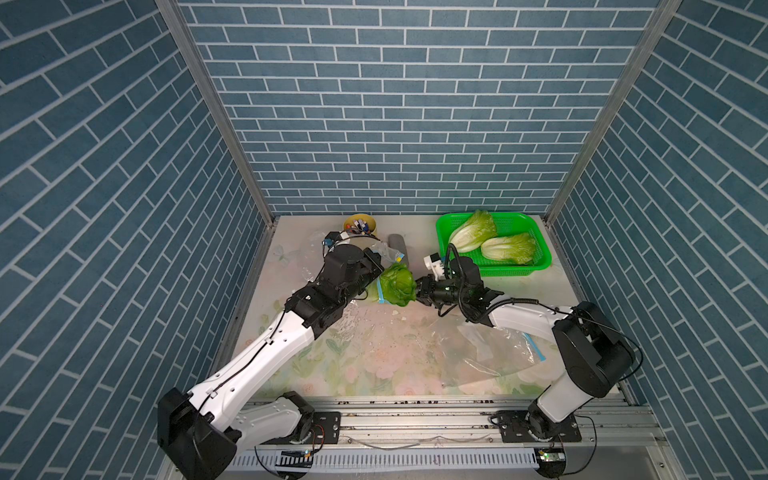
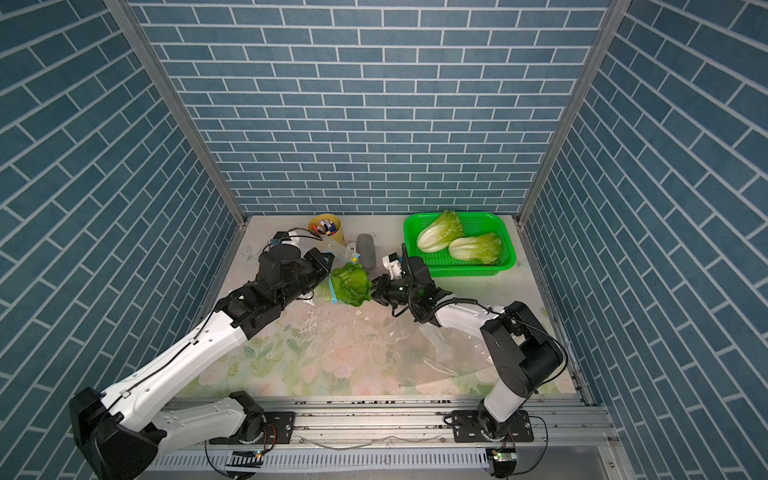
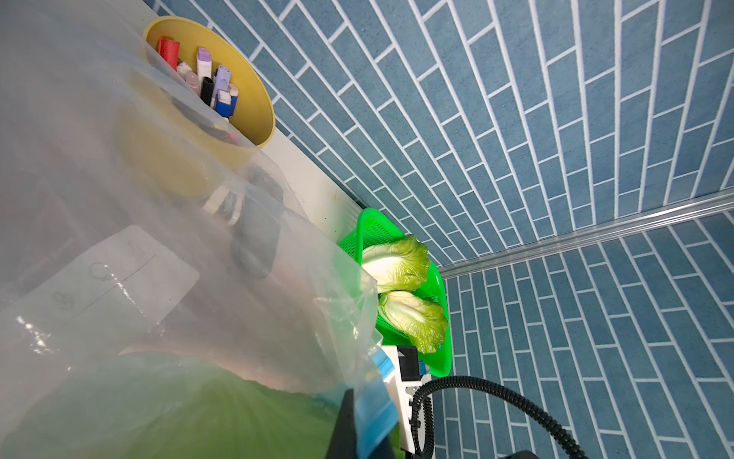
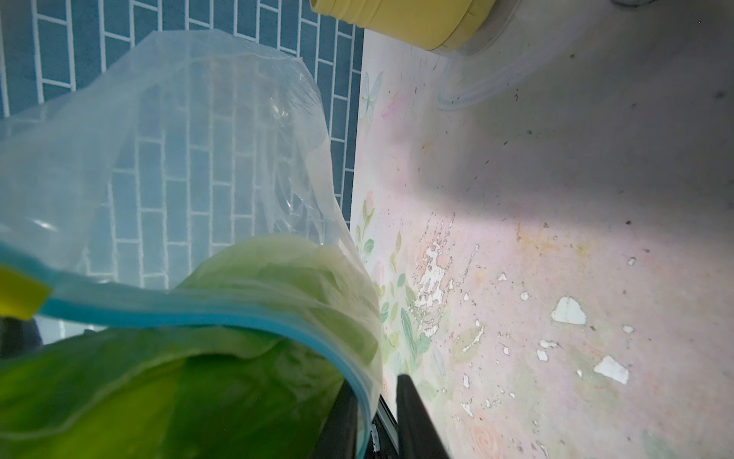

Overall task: Put the chinese cabbages into a zipper bag and zip it
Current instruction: Adjust the zipper food storage bag at the center of the board.

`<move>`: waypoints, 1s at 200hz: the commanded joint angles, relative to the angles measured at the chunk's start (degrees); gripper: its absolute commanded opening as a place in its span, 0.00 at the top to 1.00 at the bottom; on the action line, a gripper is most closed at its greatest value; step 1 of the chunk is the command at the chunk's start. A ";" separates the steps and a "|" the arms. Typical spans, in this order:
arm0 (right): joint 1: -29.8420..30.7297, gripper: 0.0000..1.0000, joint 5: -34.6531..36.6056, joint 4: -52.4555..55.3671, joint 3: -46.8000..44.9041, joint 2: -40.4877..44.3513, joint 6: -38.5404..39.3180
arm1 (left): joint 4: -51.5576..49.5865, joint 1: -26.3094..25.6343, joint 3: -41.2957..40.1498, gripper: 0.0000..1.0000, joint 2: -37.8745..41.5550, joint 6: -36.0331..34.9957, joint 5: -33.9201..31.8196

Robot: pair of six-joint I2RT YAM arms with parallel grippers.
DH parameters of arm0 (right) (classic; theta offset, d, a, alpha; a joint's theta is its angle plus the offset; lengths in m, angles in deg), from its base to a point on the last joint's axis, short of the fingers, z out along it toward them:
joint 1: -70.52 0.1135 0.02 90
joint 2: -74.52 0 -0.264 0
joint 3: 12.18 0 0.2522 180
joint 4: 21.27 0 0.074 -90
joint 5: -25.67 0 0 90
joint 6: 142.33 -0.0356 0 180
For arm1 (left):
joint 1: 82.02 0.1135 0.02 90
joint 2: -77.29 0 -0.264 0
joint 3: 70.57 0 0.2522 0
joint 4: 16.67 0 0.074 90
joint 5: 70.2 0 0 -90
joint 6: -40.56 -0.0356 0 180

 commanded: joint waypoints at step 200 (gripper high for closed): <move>0.64 1.00 3.45 23.38 10.83 12.51 11.84 | -19.54 -0.04 9.73 1.00 0.36 -17.06 -11.10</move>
